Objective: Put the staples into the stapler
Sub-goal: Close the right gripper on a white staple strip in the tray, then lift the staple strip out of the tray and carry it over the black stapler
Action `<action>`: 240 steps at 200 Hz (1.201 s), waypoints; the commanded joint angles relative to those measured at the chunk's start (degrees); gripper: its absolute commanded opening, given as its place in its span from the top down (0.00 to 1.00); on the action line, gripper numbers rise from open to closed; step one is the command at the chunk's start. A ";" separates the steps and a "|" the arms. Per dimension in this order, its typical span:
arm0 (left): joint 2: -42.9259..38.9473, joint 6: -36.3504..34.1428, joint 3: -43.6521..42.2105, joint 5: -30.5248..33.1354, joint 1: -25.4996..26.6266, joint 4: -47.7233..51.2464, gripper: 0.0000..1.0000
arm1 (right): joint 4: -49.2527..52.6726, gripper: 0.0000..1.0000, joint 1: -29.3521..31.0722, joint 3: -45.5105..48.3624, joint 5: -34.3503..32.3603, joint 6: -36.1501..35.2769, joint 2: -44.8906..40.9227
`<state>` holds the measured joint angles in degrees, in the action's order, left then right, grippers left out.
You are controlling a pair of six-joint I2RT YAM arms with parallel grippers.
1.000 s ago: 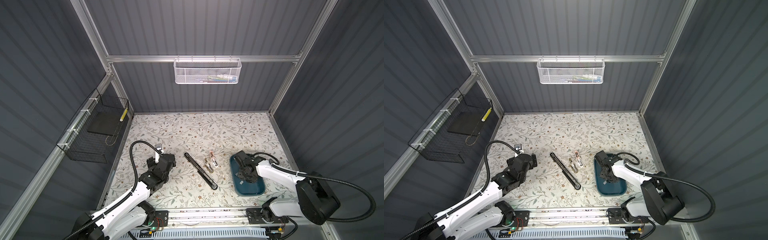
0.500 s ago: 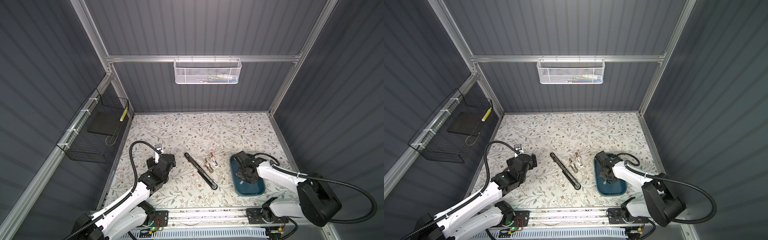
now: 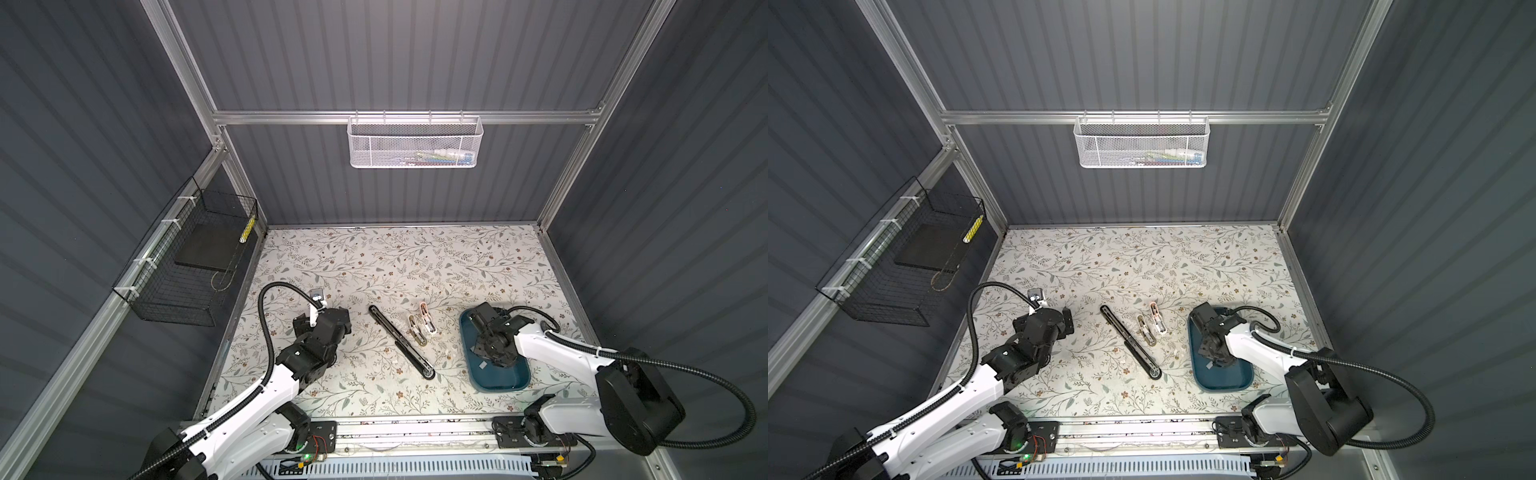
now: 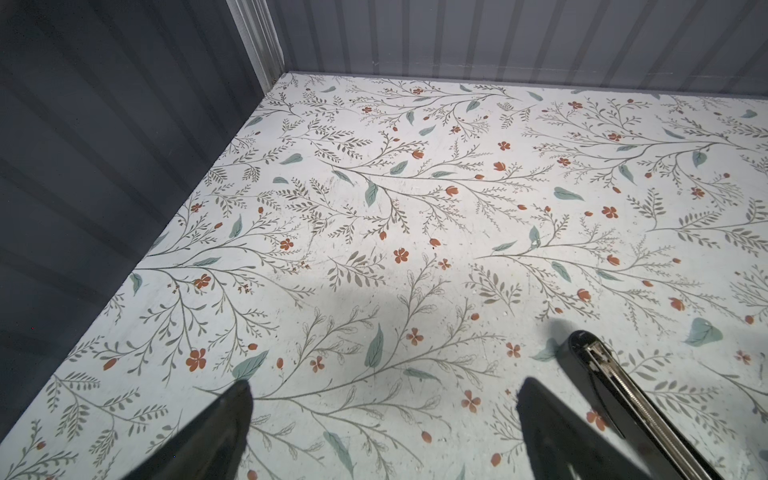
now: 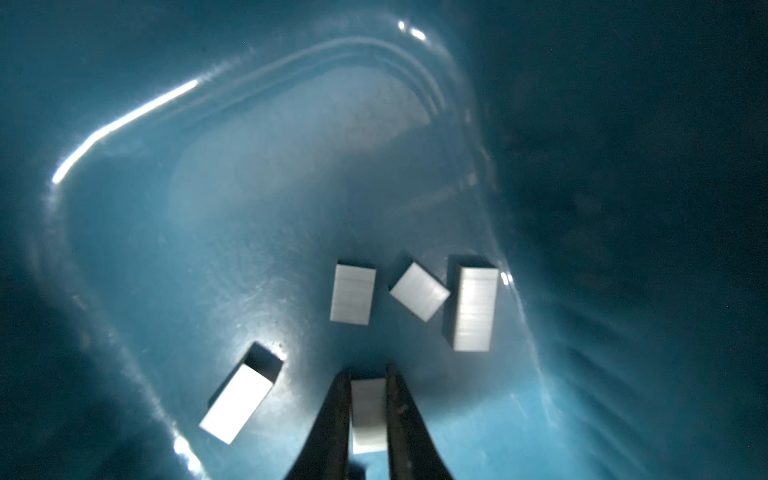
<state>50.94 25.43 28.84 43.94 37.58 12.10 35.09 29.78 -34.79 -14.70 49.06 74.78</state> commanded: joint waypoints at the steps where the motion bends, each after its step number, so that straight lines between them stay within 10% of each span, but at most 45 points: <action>1: -1.25 -0.73 -0.89 0.12 0.20 -0.83 0.00 | 1.70 0.82 -0.03 0.68 -1.18 0.55 -2.62; 127: -1.78 -0.73 -1.48 -2.69 0.21 -1.44 0.00 | 0.22 0.86 2.04 -0.83 -4.94 -3.71 -14.91; 240: -0.67 -0.56 -1.24 -9.64 0.21 -1.20 0.00 | -11.21 0.86 20.24 -1.06 -15.00 -13.40 -22.93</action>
<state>51.72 25.43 28.36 36.77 37.58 11.09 29.12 46.57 -34.83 -26.22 41.01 50.92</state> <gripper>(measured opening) 0.997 0.146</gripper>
